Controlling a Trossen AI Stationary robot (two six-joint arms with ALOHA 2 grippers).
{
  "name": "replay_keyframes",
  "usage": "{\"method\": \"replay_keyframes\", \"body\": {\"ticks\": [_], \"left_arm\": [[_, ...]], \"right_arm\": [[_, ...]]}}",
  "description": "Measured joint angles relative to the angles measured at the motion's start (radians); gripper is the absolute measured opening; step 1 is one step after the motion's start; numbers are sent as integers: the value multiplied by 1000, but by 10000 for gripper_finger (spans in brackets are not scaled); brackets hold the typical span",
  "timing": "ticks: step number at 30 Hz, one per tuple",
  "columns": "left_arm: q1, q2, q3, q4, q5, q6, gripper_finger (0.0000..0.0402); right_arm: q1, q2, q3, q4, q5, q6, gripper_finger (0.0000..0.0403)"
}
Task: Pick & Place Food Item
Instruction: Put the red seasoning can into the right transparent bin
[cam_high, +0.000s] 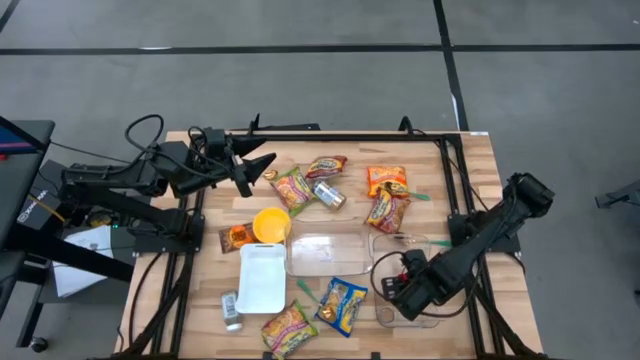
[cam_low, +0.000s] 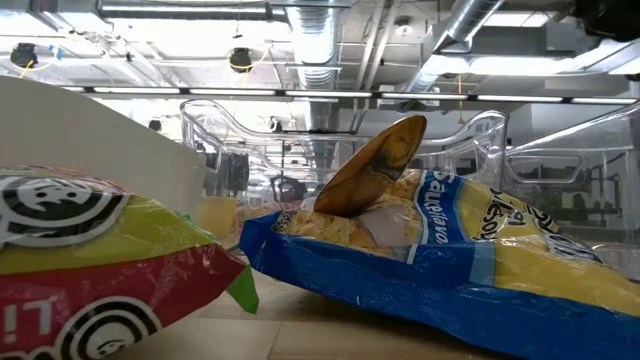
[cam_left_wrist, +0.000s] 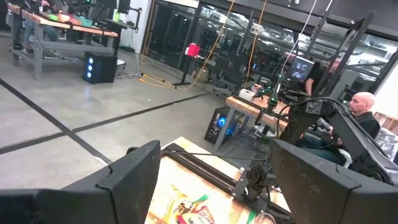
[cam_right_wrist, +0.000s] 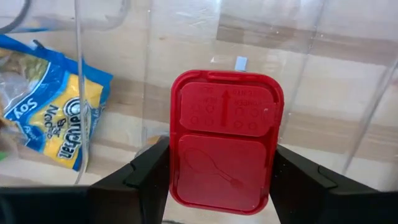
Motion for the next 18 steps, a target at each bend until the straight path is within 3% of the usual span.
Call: {"method": "replay_keyframes", "body": {"ticks": [18], "left_arm": [[0,0,0,-2,0,0,297]], "right_arm": [[17,74,1,114,-28,58,217]]}}
